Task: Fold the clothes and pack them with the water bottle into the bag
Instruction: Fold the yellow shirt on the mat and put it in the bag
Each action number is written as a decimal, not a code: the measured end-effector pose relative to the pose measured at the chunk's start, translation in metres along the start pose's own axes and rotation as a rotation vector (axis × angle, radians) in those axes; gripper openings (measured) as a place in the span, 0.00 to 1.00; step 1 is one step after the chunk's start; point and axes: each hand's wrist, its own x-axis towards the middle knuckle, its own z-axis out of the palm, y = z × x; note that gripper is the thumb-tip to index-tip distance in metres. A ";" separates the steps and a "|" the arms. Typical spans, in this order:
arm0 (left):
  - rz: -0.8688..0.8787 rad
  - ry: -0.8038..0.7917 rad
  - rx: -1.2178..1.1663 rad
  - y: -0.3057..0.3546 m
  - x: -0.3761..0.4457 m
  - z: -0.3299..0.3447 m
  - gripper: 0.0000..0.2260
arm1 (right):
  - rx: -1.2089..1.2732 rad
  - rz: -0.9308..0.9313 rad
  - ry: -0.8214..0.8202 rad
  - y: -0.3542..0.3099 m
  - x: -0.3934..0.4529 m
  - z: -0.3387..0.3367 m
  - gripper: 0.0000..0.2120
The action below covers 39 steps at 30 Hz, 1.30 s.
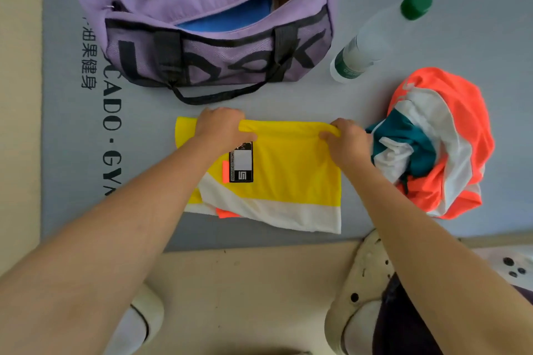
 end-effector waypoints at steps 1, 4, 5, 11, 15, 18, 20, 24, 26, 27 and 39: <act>-0.020 0.010 -0.017 -0.005 -0.002 0.001 0.21 | -0.058 -0.034 0.097 -0.002 -0.003 0.001 0.15; -0.103 0.035 -0.048 -0.020 -0.010 0.004 0.26 | -0.164 -0.199 0.304 -0.020 -0.022 0.007 0.20; -0.127 0.045 -0.061 -0.025 -0.013 0.005 0.26 | -0.184 -0.285 0.302 -0.030 -0.030 0.011 0.23; -0.308 0.060 -0.149 -0.065 -0.035 0.006 0.28 | -0.316 -0.483 -0.097 -0.065 -0.066 0.052 0.35; -0.537 -0.063 -0.568 -0.102 -0.052 0.002 0.26 | -0.344 -0.446 -0.115 -0.065 -0.067 0.057 0.43; -0.531 0.003 -1.088 -0.099 -0.067 0.007 0.08 | -0.391 -0.433 -0.139 -0.070 -0.067 0.058 0.49; -0.532 0.108 -1.285 -0.087 -0.079 0.017 0.06 | -0.403 -0.423 -0.144 -0.070 -0.067 0.059 0.50; -0.585 0.015 -1.186 -0.078 -0.099 0.039 0.08 | -0.397 -0.410 -0.146 -0.070 -0.068 0.060 0.51; -0.580 -0.129 -1.007 -0.080 -0.108 0.041 0.08 | -0.402 -0.407 -0.149 -0.070 -0.068 0.060 0.52; -0.588 -0.167 -0.951 -0.081 -0.112 0.042 0.10 | -0.406 -0.406 -0.149 -0.071 -0.068 0.060 0.52; -0.742 0.146 -1.279 -0.059 -0.138 0.063 0.11 | -0.407 -0.384 -0.156 -0.077 -0.070 0.056 0.52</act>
